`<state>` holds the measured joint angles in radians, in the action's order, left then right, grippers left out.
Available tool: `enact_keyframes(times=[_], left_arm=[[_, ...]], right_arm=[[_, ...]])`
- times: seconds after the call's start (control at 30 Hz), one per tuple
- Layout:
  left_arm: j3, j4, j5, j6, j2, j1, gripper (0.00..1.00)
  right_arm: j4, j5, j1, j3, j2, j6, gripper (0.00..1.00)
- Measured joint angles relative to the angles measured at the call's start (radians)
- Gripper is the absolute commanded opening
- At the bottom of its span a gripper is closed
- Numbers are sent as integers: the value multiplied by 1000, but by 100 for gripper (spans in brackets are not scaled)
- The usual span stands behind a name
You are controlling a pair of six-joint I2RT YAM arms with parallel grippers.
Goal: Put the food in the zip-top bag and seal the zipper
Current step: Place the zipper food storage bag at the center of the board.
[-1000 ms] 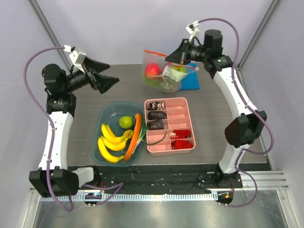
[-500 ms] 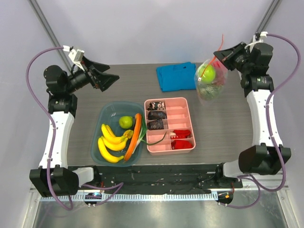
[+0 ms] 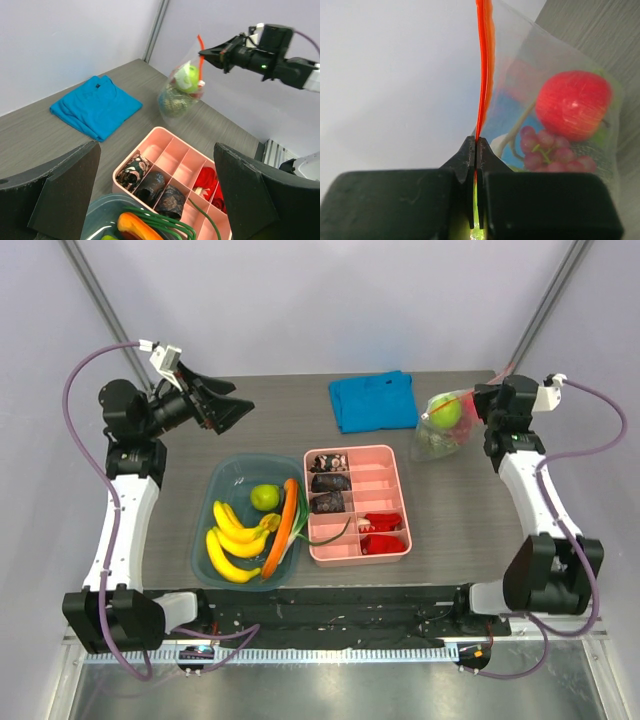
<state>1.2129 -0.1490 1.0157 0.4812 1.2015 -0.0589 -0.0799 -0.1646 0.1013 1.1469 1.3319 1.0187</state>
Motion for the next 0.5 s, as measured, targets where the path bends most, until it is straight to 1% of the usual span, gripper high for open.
enact_keyframes(times=[0.13, 0.27, 0.37, 0.5], left_arm=[[0, -6, -1, 10, 14, 8, 100], [0, -6, 0, 10, 31, 13, 100], [0, 0, 0, 5, 35, 13, 100], [-5, 11, -2, -11, 35, 13, 100]], right_arm=[[132, -71, 0, 31, 153, 54, 1], [192, -109, 0, 72, 246, 101, 1], [204, -131, 4, 48, 245, 150, 1], [199, -140, 29, -95, 145, 210, 1]])
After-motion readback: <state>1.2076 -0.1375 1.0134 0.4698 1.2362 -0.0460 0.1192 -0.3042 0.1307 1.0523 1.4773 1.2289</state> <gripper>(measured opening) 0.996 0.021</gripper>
